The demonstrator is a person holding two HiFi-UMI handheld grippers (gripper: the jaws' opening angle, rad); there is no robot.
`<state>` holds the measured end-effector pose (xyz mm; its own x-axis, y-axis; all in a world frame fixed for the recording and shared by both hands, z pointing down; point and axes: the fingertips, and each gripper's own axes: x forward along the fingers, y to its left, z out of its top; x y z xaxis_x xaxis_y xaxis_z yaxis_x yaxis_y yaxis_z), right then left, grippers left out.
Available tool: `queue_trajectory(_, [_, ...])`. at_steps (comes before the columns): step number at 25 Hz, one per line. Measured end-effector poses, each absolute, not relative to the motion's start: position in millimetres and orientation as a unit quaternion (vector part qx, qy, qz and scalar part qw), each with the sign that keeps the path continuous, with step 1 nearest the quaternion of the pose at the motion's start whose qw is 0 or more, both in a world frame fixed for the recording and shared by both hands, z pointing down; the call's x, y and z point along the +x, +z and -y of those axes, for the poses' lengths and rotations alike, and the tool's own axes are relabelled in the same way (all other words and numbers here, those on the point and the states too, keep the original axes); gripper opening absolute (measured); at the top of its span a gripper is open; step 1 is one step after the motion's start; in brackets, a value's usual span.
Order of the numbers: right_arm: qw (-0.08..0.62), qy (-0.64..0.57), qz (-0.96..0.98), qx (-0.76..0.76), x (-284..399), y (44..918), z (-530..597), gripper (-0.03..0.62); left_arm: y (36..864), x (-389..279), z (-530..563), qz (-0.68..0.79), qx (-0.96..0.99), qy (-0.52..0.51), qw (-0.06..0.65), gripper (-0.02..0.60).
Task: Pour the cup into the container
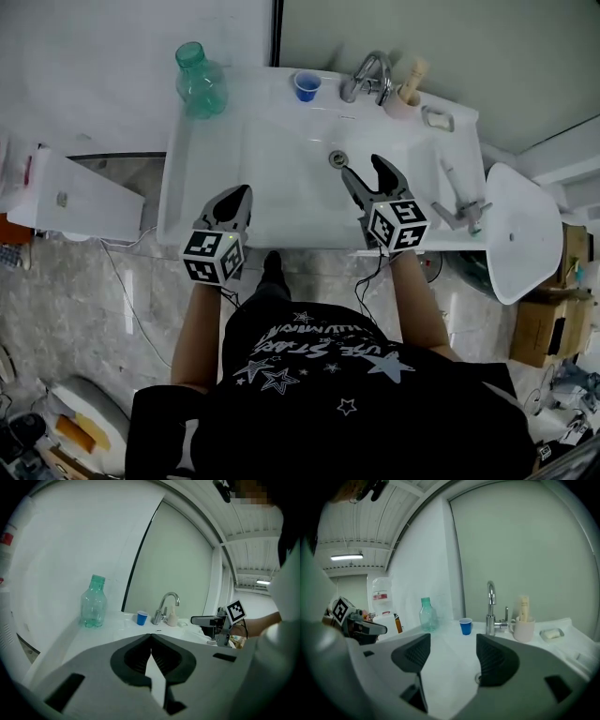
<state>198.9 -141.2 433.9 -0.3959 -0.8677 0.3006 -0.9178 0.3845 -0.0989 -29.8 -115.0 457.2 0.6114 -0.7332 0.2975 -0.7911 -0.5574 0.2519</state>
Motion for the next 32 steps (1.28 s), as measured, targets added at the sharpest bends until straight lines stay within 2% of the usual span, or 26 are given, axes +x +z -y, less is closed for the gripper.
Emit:
queue_trajectory(12, [0.129, 0.105, 0.836, 0.523, 143, 446, 256, 0.310, 457, -62, 216, 0.438, 0.878, 0.075, 0.181, 0.011])
queue_trajectory(20, [0.144, 0.115, 0.826, 0.533, 132, 470, 318, 0.310, 460, -94, 270, 0.463, 0.865, 0.071, 0.181, 0.011])
queue_trajectory(27, [0.161, 0.119, 0.812, 0.548, 130, 491, 353, 0.357, 472, -107, 300, 0.479, 0.854, 0.075, 0.192, 0.011])
queue_trajectory(32, [0.169, 0.130, 0.800, 0.561, 139, 509, 368, 0.367, 483, -111, 309, 0.487, 0.846, 0.084, 0.199, 0.011])
